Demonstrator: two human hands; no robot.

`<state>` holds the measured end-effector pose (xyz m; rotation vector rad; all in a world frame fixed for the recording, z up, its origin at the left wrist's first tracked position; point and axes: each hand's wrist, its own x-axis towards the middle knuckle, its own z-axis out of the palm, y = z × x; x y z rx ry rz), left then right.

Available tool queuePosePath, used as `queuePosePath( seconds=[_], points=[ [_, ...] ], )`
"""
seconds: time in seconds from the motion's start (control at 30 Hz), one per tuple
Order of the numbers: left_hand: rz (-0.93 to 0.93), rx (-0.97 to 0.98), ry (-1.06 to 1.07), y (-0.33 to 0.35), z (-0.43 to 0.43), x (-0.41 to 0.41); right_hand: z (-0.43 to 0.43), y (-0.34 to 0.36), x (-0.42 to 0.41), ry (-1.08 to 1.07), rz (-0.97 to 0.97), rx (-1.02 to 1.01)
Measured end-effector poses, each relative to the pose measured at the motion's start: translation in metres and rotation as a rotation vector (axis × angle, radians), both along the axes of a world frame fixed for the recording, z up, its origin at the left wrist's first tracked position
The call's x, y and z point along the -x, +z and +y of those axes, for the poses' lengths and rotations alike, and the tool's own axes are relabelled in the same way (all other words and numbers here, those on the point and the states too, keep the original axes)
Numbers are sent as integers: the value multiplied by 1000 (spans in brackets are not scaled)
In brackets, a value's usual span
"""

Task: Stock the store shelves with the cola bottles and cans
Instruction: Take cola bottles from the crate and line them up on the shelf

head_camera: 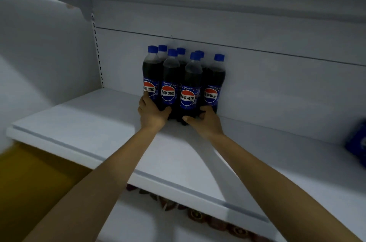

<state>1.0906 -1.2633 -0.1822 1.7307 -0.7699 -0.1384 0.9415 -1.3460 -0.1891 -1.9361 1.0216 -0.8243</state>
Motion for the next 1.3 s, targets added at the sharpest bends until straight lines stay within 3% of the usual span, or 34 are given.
queuePosePath(
  seconds=[0.2,0.37,0.43,0.73,1.0,1.3],
  points=[
    [60,181,-143,11,62,45,60,6,56,27,-5,44],
    [27,174,-10,-8,166,93,148,0,118,48,82,554],
    [49,168,57,-26,215,118,188,-12,139,90,47,602],
    [157,-164,190,-126,425,198,348,-119,212,252,215,317],
    [299,-288,130,-171,536,178,450,-181,218,194,350,106],
    [421,-492,-205,-210,668,92,580,-256,165,-36,480,-220]
  ],
)
